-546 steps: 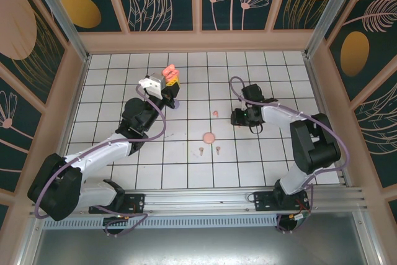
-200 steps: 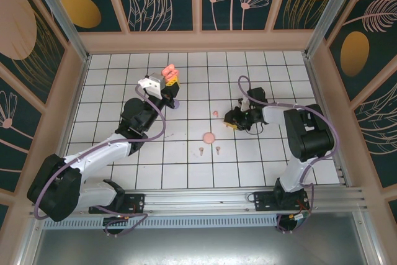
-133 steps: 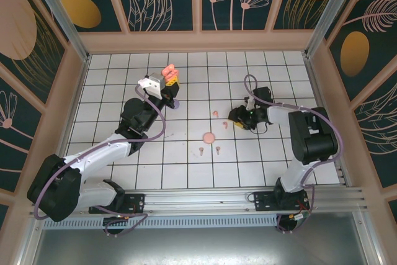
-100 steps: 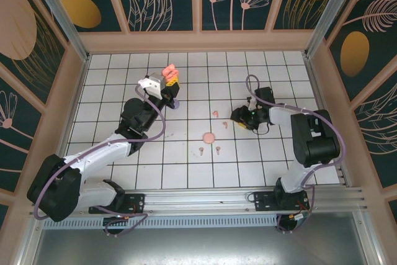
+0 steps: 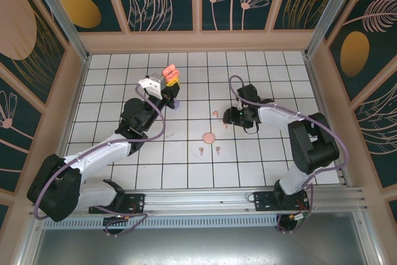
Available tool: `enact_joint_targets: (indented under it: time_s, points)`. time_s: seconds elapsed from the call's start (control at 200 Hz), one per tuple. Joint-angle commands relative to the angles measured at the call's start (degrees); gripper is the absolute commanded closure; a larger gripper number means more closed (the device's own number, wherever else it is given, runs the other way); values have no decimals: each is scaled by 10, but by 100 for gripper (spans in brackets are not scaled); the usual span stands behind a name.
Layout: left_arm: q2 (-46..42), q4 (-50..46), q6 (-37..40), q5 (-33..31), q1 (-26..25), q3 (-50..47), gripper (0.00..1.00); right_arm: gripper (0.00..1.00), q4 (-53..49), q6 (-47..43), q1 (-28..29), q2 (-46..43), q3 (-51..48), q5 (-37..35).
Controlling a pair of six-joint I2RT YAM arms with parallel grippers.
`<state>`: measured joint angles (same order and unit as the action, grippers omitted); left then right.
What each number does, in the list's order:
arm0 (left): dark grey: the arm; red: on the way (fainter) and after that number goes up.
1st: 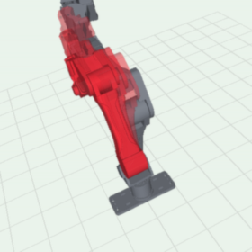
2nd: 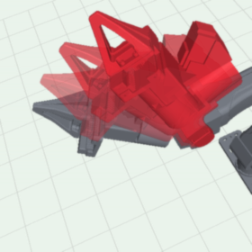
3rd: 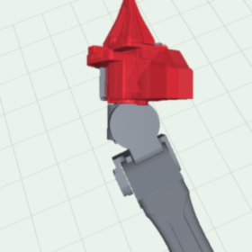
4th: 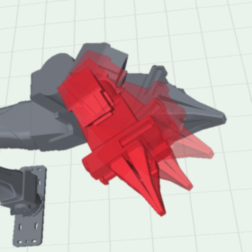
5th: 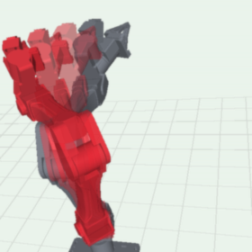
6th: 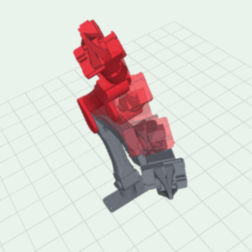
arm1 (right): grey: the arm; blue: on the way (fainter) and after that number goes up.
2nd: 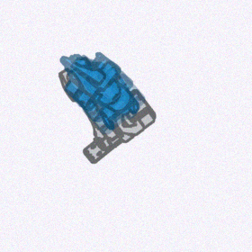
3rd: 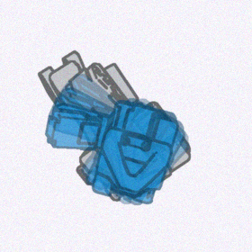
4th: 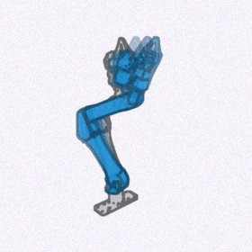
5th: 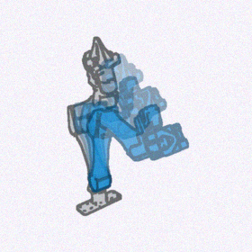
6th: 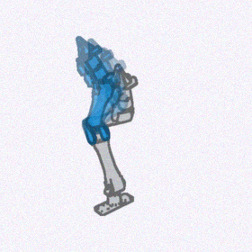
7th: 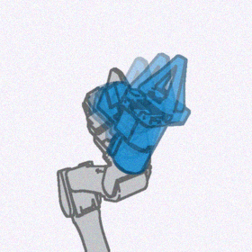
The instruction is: Insert the wireless bluetooth earbuds into the charging case
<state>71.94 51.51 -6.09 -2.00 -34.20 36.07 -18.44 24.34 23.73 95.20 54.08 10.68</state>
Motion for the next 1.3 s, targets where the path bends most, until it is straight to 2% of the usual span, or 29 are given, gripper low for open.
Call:
enact_joint_targets:
  time_s: [0.0, 0.335, 0.781, 0.926, 1.021, 1.161, 1.296]
  points:
    - [0, 9, 2, 5, -4, 4, 100, 42, -32, -8, 14, 24, 27, -43]
    - [-2, 10, 3, 3, -4, 3, 100, 42, -66, -25, 55, 57, 62, -92]
    - [-4, 9, 1, 4, -4, 2, 100, 44, -84, -32, 53, 66, 73, -125]
    - [-3, 8, 2, 4, -4, 3, 100, 44, -83, -34, 24, 19, 48, -119]
    - [-4, 7, 3, 5, -4, 3, 100, 44, -66, -38, -29, -31, 12, -71]
    - [-6, 7, 4, 3, -4, 0, 100, 44, -54, -29, -104, -81, -28, -42]
    - [-6, 6, 2, 5, -4, 0, 100, 44, -48, -22, -103, -90, -30, -22]
